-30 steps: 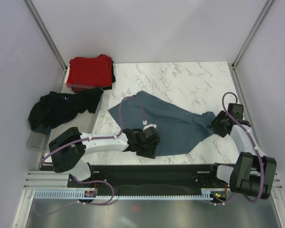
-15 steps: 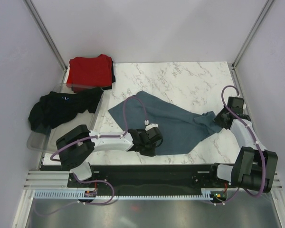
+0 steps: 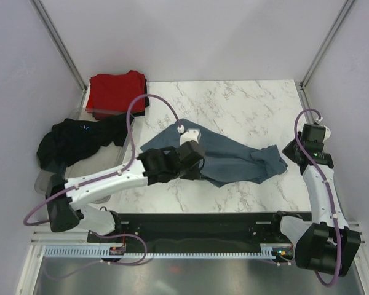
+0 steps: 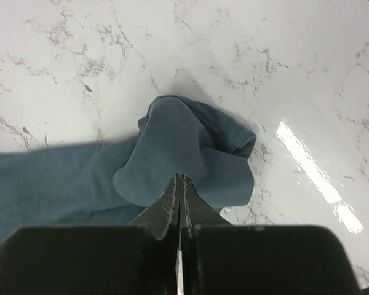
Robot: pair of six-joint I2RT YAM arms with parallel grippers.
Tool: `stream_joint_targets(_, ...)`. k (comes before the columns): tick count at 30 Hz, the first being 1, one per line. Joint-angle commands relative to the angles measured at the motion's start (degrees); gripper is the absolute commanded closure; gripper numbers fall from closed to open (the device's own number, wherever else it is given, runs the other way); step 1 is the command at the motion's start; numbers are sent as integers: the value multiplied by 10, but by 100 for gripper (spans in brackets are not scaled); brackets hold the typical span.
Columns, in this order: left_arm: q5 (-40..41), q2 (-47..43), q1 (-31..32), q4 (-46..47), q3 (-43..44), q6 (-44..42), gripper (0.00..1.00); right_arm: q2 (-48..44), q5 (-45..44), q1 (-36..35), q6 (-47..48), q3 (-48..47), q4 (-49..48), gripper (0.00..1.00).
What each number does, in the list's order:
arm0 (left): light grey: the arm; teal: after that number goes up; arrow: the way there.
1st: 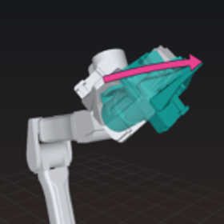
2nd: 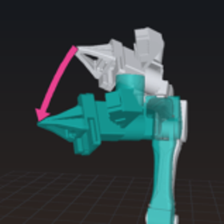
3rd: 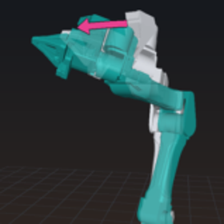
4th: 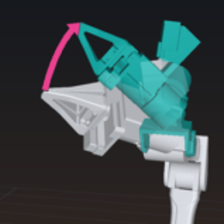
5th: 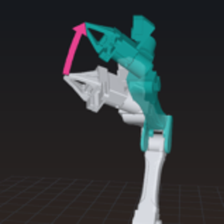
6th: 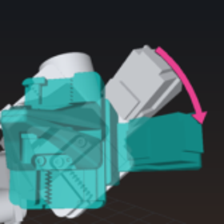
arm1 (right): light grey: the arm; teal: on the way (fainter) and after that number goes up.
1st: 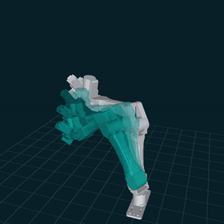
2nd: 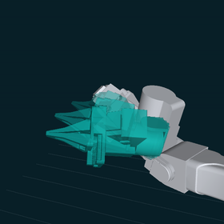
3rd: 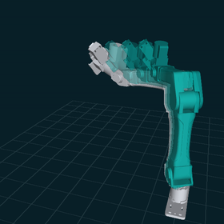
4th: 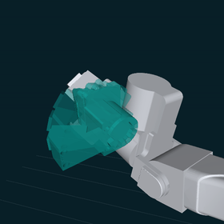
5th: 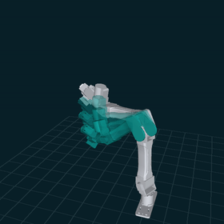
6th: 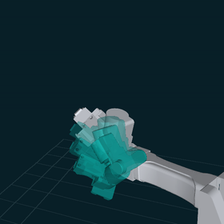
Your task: Fold and stack the t-shirts
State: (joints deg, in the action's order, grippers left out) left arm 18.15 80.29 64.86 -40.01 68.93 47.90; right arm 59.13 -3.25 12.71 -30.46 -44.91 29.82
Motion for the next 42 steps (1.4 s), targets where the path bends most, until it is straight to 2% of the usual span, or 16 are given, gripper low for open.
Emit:
stream_joint_targets(1,53,-44,-13,-98,95,-46,98,1,-38,2,-18,-51,51,100)
stream_joint_targets(4,-1,-15,-68,-125,174,-101,97,18,-22,1,-21,-64,54,100)
stream_joint_targets(5,-30,2,-107,-126,198,-128,96,22,-6,2,-22,-63,53,100)
stream_joint_targets(7,-90,64,-156,-115,215,-152,94,31,13,2,-24,-55,44,100)
stream_joint_targets(9,-198,115,-214,-111,232,-184,90,36,32,2,-21,-48,41,91)
stream_joint_targets(10,-218,179,-225,-110,238,-198,76,43,48,0,-16,-48,43,73)
stream_joint_targets(12,-257,242,-249,-114,246,-229,54,55,60,-1,-5,-53,53,59)
stream_joint_targets(13,-264,280,-254,-124,249,-231,49,60,62,-2,0,-54,66,54)
stream_joint_targets(16,-254,263,-252,-84,200,-216,43,42,70,-12,8,-49,74,53)
stream_joint_targets(20,-215,172,-252,-43,114,-181,41,18,71,-47,-7,-29,69,53)
stream_joint_targets(24,-168,152,-253,-33,78,-179,43,26,43,-123,-43,-21,51,53)
stream_joint_targets(25,-167,152,-253,-31,74,-179,43,28,20,-172,-50,-23,48,53)
stream_joint_targets(28,-162,145,-252,-2,48,-169,44,41,-2,-217,-75,-20,43,52)
stream_joint_targets(32,-144,138,-253,48,24,-160,42,52,-28,-224,-58,-6,36,49)
stream_joint_targets(37,-99,146,-259,35,19,-148,42,94,-48,-223,-45,-16,50,48)
stream_joint_targets(42,-124,113,-268,81,-49,-149,42,121,-72,-222,-58,22,31,46)
